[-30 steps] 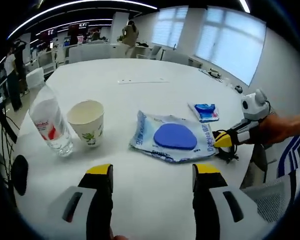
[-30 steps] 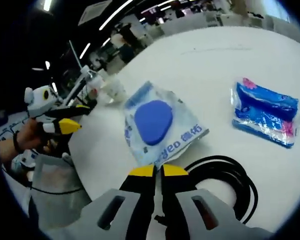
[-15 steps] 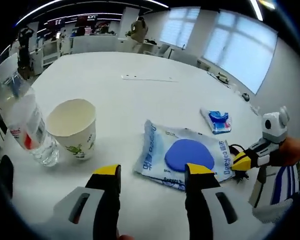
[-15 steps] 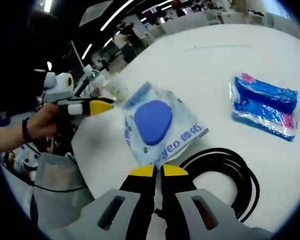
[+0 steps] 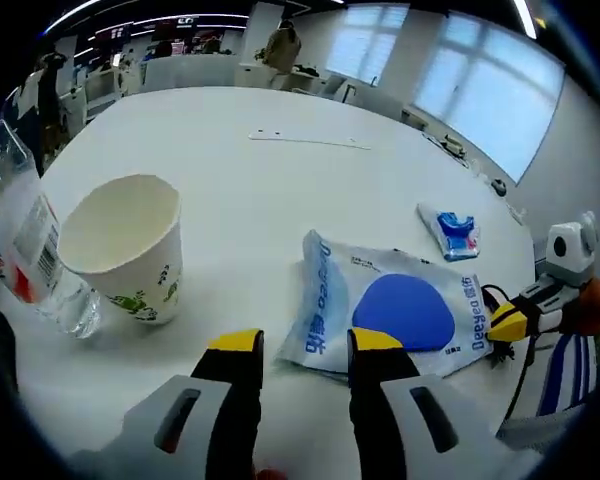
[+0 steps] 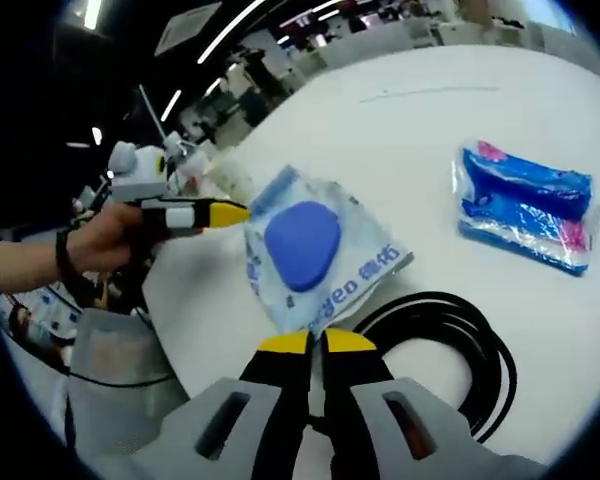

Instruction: Arrange the tabletop items into an orderly group along one side of the table until the central work area is clear of visible clutter.

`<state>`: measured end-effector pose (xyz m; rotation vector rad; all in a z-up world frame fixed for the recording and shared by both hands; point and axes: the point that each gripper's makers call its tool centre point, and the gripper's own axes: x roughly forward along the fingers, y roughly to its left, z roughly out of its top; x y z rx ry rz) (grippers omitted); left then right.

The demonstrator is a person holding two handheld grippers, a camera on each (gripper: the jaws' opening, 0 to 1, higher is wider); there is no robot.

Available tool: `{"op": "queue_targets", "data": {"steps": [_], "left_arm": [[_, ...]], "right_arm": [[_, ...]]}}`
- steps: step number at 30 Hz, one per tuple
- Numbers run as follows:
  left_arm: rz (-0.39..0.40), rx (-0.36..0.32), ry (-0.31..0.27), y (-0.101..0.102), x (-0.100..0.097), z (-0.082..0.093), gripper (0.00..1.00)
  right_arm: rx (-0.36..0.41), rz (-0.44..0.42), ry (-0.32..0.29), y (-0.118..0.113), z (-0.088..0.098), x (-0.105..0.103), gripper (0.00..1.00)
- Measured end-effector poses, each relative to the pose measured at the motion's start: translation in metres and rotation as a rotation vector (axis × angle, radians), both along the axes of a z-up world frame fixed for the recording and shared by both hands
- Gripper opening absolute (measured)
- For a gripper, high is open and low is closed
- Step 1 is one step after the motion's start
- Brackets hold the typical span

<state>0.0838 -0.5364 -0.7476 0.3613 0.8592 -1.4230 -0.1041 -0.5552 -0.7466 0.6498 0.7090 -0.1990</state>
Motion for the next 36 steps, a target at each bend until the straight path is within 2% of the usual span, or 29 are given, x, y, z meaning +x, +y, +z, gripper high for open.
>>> {"op": "queue_targets", "data": {"steps": [8, 13, 17, 27, 36], "left_arm": [[-0.039, 0.047, -0.043, 0.008, -0.002, -0.007, 0.02], [-0.03, 0.035, -0.03, 0.009, -0.003, -0.003, 0.0], [0.007, 0.008, -0.011, 0.01, 0.003, 0.005, 0.0], [0.119, -0.04, 0.003, 0.009, 0.023, 0.019, 0.0], [0.185, -0.059, 0.017, 0.011, 0.033, 0.023, 0.0]], "right_arm": [[0.003, -0.001, 0.006, 0.0, -0.002, 0.0, 0.0], [-0.002, -0.005, 0.004, -0.008, 0.001, 0.002, 0.0], [-0.005, -0.02, -0.005, -0.02, 0.004, 0.007, 0.0], [-0.05, -0.005, -0.037, -0.056, 0.021, 0.039, 0.0], [-0.077, 0.021, -0.039, -0.079, 0.026, 0.063, 0.0]]}}
